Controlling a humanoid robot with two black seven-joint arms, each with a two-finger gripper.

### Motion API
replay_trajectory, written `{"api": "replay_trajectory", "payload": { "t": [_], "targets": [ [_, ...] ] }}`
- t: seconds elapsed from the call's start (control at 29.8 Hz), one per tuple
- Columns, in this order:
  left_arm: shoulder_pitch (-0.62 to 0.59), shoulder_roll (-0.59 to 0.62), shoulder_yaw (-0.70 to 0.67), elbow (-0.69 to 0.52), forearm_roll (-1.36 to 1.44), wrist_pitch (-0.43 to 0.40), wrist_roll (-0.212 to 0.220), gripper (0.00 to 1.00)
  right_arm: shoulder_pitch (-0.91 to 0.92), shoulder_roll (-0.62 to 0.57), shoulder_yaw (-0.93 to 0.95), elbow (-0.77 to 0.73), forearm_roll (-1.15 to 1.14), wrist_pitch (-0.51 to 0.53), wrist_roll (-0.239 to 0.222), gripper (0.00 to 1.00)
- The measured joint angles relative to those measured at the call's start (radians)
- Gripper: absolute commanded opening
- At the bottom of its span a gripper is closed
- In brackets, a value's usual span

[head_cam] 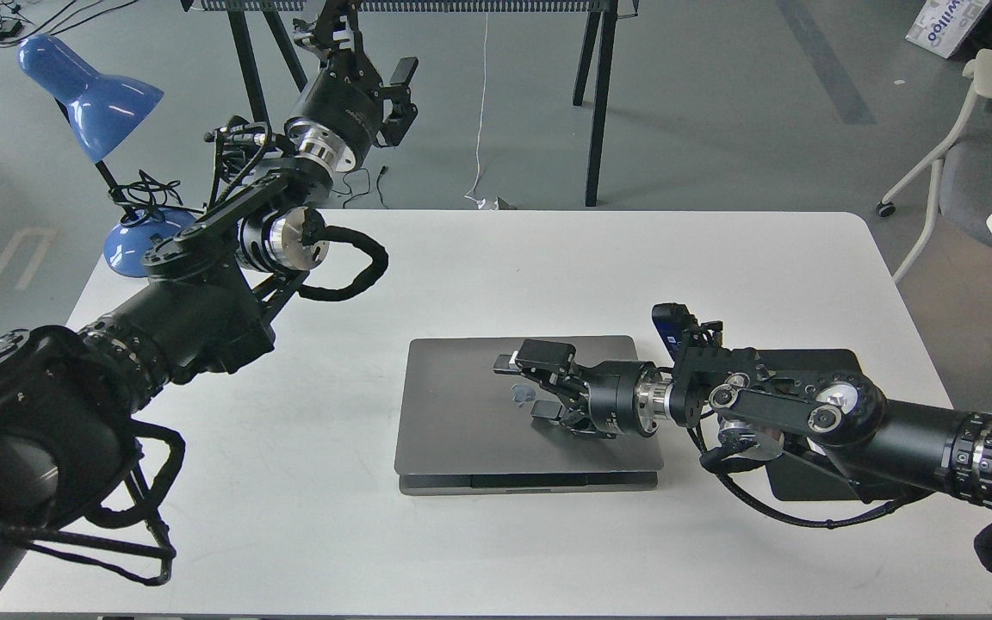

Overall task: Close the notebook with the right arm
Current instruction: 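Push the laptop screen down toward the keyboard with the right gripper, then lift the right gripper up and away from the closed laptop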

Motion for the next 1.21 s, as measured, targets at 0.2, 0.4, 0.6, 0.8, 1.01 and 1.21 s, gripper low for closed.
{"api": "replay_trajectory", "payload": {
  "t": [0.2,0.4,0.6,0.8,1.01,1.21],
  "targets": [
    [0.000,0.000,0.000,0.000,0.000,0.000,0.000,1.00,-0.028,0.000,-0.008,-0.006,-0.001,-0.022,0.000,1.00],
    [0.000,0.000,0.000,-0.001,0.000,0.000,0.000,1.00,-0.041,0.000,-0.026,-0.013,-0.009,-0.043,0.000,1.00],
    [0.000,0.000,0.000,-0.001,0.000,0.000,0.000,1.00,-0.034,0.000,-0.041,-0.010,-0.020,-0.054,0.001,1.00],
    [0.000,0.000,0.000,-0.001,0.000,0.000,0.000,1.00,-0.007,-0.003,0.077,-0.003,-0.016,-0.056,0.002,1.00],
    [0.000,0.000,0.000,0.000,0.000,0.000,0.000,1.00,0.055,-0.014,0.354,-0.032,-0.017,-0.058,0.002,1.00],
    [0.000,0.000,0.000,0.000,0.000,0.000,0.000,1.00,0.137,-0.011,0.589,-0.237,-0.009,-0.047,0.006,1.00]
  ]
}}
